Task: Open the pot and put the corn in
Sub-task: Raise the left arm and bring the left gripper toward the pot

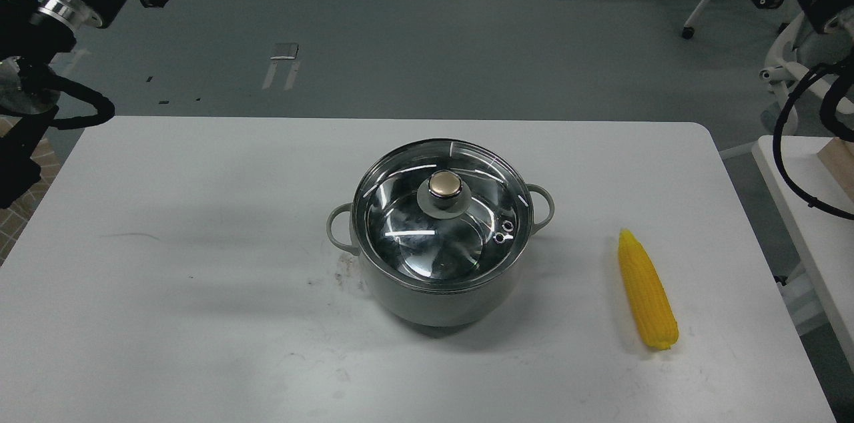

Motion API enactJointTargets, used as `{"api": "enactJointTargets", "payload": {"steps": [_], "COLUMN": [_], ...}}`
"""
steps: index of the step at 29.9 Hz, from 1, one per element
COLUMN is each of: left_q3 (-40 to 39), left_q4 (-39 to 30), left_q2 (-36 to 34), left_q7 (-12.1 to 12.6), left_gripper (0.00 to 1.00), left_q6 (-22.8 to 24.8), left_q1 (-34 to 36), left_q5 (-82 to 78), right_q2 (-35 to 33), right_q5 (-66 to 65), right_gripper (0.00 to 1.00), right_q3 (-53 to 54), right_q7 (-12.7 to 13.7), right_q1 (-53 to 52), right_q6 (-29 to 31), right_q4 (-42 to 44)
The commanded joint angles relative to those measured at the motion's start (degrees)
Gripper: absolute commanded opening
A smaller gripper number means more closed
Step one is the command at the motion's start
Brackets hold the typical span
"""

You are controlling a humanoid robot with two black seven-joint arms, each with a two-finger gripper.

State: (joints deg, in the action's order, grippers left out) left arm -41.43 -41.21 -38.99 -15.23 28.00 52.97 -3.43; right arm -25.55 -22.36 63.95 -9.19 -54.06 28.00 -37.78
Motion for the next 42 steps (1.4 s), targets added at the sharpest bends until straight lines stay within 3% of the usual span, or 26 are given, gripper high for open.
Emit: {"api": "enactJointTargets", "payload": {"steps": [1, 10, 16, 24, 27, 31, 36, 42], "left_q3": [0.0, -0.6, -1.2, -0.8, -1.2, -1.5, -0.4, -0.5], "left_q4": [0.1, 0.2, 3.8, 1.4, -4.1, -12.2, -26.5, -42.3], "left_q2": [0.3, 0.2, 1.0, 1.5, 0.6, -1.9, -7.1, -9.3], "left_q7": [-0.1, -0.7, -0.6, -0.8, -1.3, -4.2, -4.1, -4.5], "left_gripper": [0.98, 0.98, 0.98, 0.98, 0.97, 0.97, 0.96, 0.89], "left_q6": [0.0, 0.0, 0.0, 0.0, 0.0, 0.0, 0.0, -1.7], "left_q1": [-0.1, 0.0, 0.1, 0.6, 0.3, 0.3, -1.6, -5.2], "left_q5": [0.0, 0.3, 0.1, -4.6, -15.5, -23.6, -30.6, -54.6], "right_q2": [0.0, 0.0, 0.0, 0.0, -0.6, -1.8, -3.0, -3.3], "right_q5": [0.0, -0.1, 0.0, 0.1, 0.2, 0.3, 0.3, 0.3], "right_gripper": [1.0, 1.0, 1.0, 1.0, 1.0, 1.0, 1.0, 1.0], "right_q3": [0.2, 0.3, 0.9, 3.6, 3.6, 3.7, 4.9, 6.7], "right_q7": [0.0, -0.1, -0.2, -0.1, 0.0, -0.1, -0.1, -0.1], "right_q1": [-0.1, -0.3, -0.4, 0.1, 1.1, 3.4, 5.2, 6.2], "right_q6": [0.0, 0.0, 0.0, 0.0, 0.0, 0.0, 0.0, 0.0], "right_q4": [-0.2, -0.1, -0.3, -0.5, -1.1, -4.0, -6.1, -6.1]}}
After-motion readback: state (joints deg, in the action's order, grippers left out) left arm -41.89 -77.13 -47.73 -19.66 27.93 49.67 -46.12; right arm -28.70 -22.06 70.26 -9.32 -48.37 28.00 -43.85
